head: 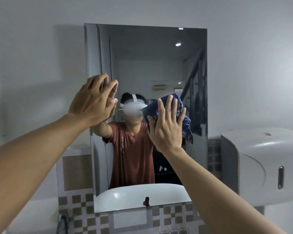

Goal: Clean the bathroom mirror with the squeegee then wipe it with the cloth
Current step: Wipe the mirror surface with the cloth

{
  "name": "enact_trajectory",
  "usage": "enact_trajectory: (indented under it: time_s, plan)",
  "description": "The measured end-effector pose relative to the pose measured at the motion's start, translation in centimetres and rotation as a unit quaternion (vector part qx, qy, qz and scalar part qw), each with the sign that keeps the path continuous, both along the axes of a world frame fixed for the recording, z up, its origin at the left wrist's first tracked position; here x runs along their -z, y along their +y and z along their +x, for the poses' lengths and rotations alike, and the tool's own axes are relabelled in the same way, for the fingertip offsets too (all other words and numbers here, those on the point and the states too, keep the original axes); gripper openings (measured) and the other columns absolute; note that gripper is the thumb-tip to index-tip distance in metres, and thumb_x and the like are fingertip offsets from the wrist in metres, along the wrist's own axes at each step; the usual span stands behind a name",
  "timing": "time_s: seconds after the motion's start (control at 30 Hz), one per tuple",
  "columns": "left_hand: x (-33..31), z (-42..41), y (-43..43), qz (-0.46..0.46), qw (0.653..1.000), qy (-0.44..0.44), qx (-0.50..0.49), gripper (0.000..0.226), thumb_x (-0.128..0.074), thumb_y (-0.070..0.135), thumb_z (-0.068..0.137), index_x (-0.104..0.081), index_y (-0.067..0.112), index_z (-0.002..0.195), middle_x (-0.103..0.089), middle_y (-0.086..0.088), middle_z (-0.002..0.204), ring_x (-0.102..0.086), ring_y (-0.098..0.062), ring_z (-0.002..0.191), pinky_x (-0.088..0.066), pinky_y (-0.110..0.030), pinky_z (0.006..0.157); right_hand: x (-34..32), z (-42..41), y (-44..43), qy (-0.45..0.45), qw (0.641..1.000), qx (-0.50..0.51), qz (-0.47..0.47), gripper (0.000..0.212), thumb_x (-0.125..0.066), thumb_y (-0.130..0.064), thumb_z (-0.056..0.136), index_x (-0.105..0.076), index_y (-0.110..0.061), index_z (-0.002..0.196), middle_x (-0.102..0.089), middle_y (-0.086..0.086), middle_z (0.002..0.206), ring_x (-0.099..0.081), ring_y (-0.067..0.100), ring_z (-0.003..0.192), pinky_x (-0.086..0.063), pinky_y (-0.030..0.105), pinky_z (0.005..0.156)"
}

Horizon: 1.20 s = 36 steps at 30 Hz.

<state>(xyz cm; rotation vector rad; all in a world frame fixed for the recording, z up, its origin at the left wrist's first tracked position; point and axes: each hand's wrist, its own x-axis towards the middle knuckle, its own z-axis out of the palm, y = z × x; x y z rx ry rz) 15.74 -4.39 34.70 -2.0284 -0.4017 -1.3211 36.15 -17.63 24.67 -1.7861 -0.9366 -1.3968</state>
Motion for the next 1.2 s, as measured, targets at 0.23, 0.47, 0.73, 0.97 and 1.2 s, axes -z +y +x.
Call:
enact_trajectory:
  time_s: [0.23, 0.47, 0.73, 0.97, 1.2]
  plan:
    - [-2.2, -0.6, 0.4, -0.018, 1.000, 0.017, -0.007, 0.055, -0.052, 0.030, 0.098, -0.041, 0.014, 0.150, -0.038, -0.016, 0.152, -0.034, -0.034, 0.140, -0.051, -0.049, 0.099, 0.6, -4.4, 3.3, -0.091, 0.994, -0.030, -0.054, 0.064, -0.040, -0.043, 0.105, -0.026, -0.012, 0.159, -0.015, 0.019, 0.167, -0.006, 0.033, 0.156, 0.000, 0.060, 0.124]
    - [-3.5, -1.7, 0.2, -0.030, 0.998, 0.050, -0.015, 0.059, -0.058, 0.039, 0.096, -0.042, 0.020, 0.150, -0.033, -0.013, 0.156, -0.029, -0.033, 0.145, -0.050, -0.054, 0.099, 1.2, -7.7, 6.4, -0.153, 0.975, -0.081, -0.136, 0.063, -0.036, -0.042, 0.105, -0.027, -0.011, 0.158, -0.018, 0.018, 0.167, -0.010, 0.034, 0.155, -0.009, 0.063, 0.122]
    - [-3.5, -2.0, 0.0, -0.041, 0.997, 0.058, -0.020, 0.060, -0.057, 0.039, 0.097, -0.039, 0.022, 0.152, -0.029, -0.012, 0.159, -0.028, -0.032, 0.146, -0.052, -0.055, 0.095, 1.9, -9.1, 8.2, -0.256, 0.933, -0.094, -0.235, 0.060, -0.035, -0.038, 0.105, -0.025, -0.011, 0.159, -0.017, 0.016, 0.167, -0.011, 0.034, 0.155, -0.008, 0.064, 0.121]
    - [-1.8, -2.4, 0.5, -0.052, 0.997, 0.048, -0.016, 0.061, -0.056, 0.040, 0.097, -0.038, 0.021, 0.152, -0.029, -0.014, 0.157, -0.031, -0.035, 0.144, -0.054, -0.052, 0.096, 6.1, -7.3, 6.6, -0.273, 0.914, -0.094, -0.284, 0.060, -0.031, -0.039, 0.105, -0.024, -0.013, 0.159, -0.018, 0.015, 0.167, -0.013, 0.032, 0.155, -0.014, 0.064, 0.121]
    - [4.4, -2.5, 0.2, -0.085, 0.996, -0.009, 0.025, 0.057, -0.054, 0.038, 0.097, -0.043, 0.015, 0.148, -0.029, -0.017, 0.157, -0.027, -0.035, 0.147, -0.051, -0.051, 0.100, 6.4, -4.8, 2.9, -0.215, 0.946, -0.058, -0.235, 0.059, -0.037, -0.042, 0.106, -0.028, -0.017, 0.159, -0.021, 0.013, 0.166, -0.015, 0.030, 0.155, -0.012, 0.061, 0.122]
